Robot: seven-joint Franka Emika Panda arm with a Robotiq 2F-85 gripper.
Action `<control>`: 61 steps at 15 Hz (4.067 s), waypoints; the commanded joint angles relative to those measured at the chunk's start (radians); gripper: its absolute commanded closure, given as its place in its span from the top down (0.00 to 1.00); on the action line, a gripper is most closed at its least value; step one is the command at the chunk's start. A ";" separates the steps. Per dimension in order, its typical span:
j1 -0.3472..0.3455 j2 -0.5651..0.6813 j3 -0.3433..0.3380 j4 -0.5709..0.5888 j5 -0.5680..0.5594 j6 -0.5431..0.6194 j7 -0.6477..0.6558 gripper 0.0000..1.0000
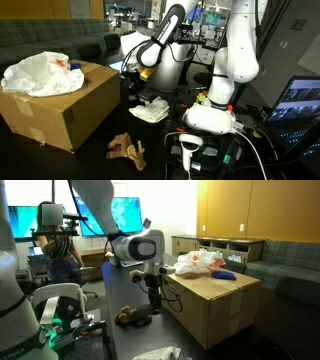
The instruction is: Retrieve the stuffed deer from the box and place it on the table. Lift the black object on the table and position it on top of the box. Take the plastic on the box and place it to the right of the table. Grab the red toy and the towel, then place them on the box. Lastly, pick up the blue object from the box and place it on the table.
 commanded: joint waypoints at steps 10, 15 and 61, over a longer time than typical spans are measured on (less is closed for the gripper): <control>-0.158 0.112 0.117 0.616 0.034 -0.436 0.041 0.34; -0.152 0.267 0.107 0.829 0.050 -0.501 0.056 0.34; 0.037 0.279 0.172 0.821 -0.009 -0.153 0.141 1.00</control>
